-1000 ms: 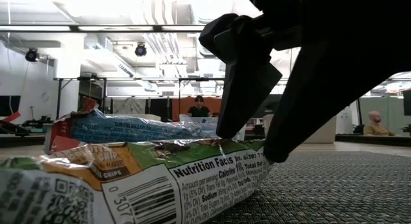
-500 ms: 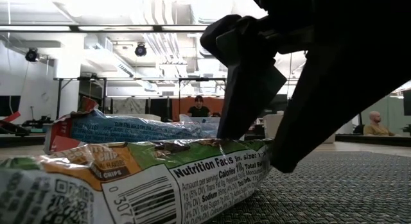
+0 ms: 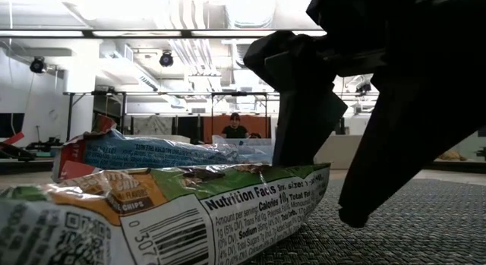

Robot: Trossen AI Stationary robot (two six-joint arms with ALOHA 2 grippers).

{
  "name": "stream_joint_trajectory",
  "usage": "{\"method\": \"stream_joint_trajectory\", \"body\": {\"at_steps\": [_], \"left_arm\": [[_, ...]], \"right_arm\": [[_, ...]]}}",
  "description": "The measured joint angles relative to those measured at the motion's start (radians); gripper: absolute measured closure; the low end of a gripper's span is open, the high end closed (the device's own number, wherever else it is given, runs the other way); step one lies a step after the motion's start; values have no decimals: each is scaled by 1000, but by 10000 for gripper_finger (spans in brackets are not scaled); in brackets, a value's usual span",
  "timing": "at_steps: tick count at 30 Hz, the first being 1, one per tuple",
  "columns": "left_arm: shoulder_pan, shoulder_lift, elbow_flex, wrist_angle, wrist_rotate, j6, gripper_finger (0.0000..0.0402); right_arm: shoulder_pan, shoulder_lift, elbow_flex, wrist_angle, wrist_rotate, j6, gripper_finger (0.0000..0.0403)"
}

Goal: Pick and place Granola Bars by type
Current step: Put the yellow granola bar into the gray bin

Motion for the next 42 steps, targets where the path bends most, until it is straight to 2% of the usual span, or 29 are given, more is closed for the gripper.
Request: {"method": "stream_joint_trajectory", "body": {"at_steps": [16, 27, 42], "left_arm": [[0, 0, 0, 0, -8, 0, 401], [0, 0, 0, 0, -8, 0, 401], [0, 0, 0, 0, -7, -6, 401]], "right_arm": [[-2, 0, -12, 47, 1, -36, 197], [-3, 0, -14, 81, 1, -135, 205], [-3, 12, -18, 107, -2, -138, 211]]}}
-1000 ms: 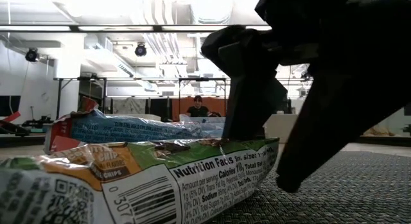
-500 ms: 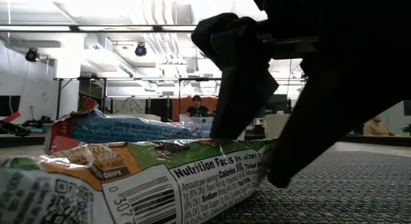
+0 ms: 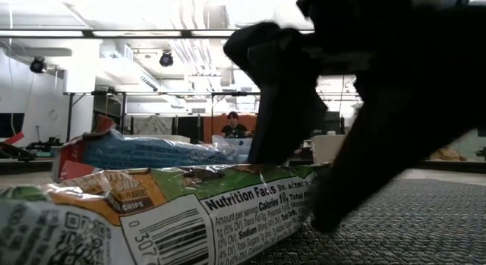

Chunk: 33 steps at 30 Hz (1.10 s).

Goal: Pick and place Granola Bars by type
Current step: Put the yellow granola bar into the gray bin

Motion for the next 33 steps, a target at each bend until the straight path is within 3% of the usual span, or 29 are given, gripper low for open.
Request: {"method": "stream_joint_trajectory", "body": {"at_steps": [16, 33], "left_arm": [[1, 0, 2, 0, 0, -5, 401], [2, 0, 2, 0, -24, -10, 401]], "right_arm": [[-1, 25, 1, 8, -24, 11, 215], [0, 19, 0, 1, -29, 10, 311]]}}
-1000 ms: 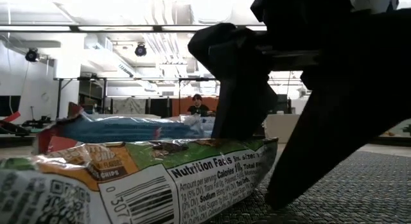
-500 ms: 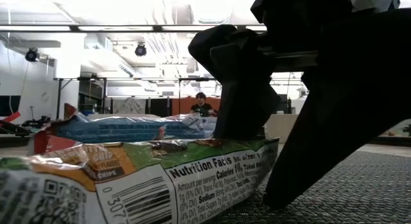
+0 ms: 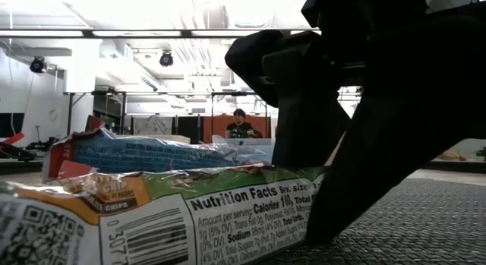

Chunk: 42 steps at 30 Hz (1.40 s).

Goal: Pick and place Granola Bars by type
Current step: Put the yellow granola bar into the gray bin

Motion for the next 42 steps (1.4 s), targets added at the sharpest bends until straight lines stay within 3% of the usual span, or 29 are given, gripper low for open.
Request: {"method": "stream_joint_trajectory", "body": {"at_steps": [21, 29, 42], "left_arm": [[0, 0, 0, 0, -3, -4, 401], [0, -1, 0, 3, -3, -4, 401], [0, 0, 0, 32, -3, 8, 401]], "right_arm": [[-1, -64, -2, -29, 5, 0, 332], [-4, -138, -2, -93, 11, 100, 334], [-38, -302, -1, -257, 203, 277, 336]]}}
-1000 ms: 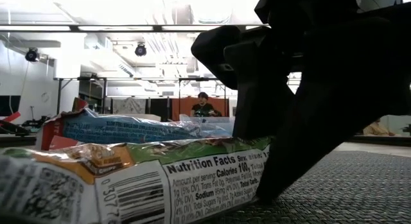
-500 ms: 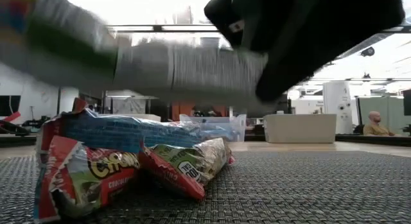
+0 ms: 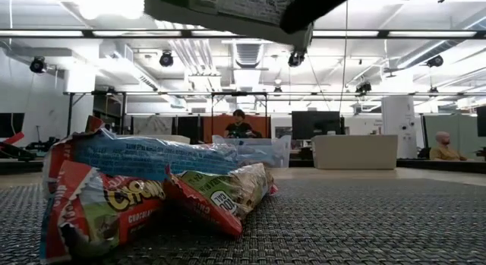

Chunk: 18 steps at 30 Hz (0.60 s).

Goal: Pick and place Granola Bars by type
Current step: Put the yellow granola bar into the gray bin

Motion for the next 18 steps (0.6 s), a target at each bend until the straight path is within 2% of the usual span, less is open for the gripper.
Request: {"method": "stream_joint_trajectory", "body": {"at_steps": [5, 12, 18], "left_arm": [[0, 0, 0, 7, 0, 20, 401], [0, 0, 0, 10, 0, 24, 401], [0, 0, 0, 17, 0, 26, 401]], "right_arm": [[-33, -58, 0, -94, 66, 69, 334], [-89, -142, 0, -225, 152, 72, 329], [-152, -218, 0, -368, 267, 67, 336]]}}
